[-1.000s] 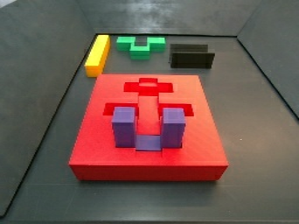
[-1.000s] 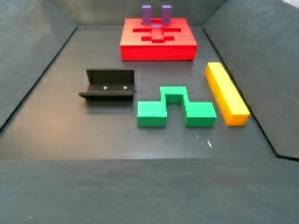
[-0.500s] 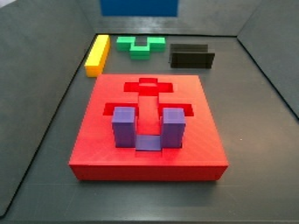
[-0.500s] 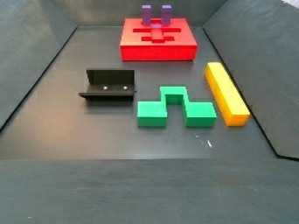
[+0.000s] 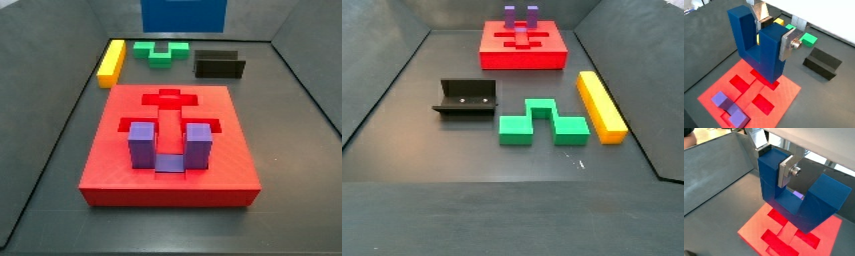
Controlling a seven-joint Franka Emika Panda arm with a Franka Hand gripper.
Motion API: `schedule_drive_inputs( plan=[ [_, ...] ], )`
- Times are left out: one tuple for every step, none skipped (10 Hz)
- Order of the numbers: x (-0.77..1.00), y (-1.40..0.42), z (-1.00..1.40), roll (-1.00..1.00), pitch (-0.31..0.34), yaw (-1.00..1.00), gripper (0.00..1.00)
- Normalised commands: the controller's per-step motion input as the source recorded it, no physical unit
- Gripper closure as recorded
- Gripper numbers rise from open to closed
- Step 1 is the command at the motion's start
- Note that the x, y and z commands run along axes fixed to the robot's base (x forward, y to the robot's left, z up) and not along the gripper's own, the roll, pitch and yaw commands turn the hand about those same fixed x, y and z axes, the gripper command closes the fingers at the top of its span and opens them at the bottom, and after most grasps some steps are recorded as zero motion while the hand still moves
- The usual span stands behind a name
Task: Pick up the blue object. Move up. Move to above the board. Insert the blue object.
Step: Insert the blue object.
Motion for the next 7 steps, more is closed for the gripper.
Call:
schedule_drive_inputs(
  plan=[
    [0.21, 0.06, -0.05, 0.43, 0.020, 0.17, 1.00],
    [0.13, 0.02, -0.11, 0.44, 0.000, 0.20, 1.00],
    [0.11, 0.01, -0.21, 0.41, 0.000, 0.23, 1.00],
    [0.02, 0.02, -0.27, 0.39, 0.000, 0.29, 1.00],
    [0.00, 0.05, -0.33, 0.34, -0.034, 0.41, 1.00],
    [0.00, 0.05, -0.37, 0.30, -0.066, 0.45, 1.00],
    [-0.04, 0.00, -0.39, 0.24, -0.083, 0.36, 1.00]
  ],
)
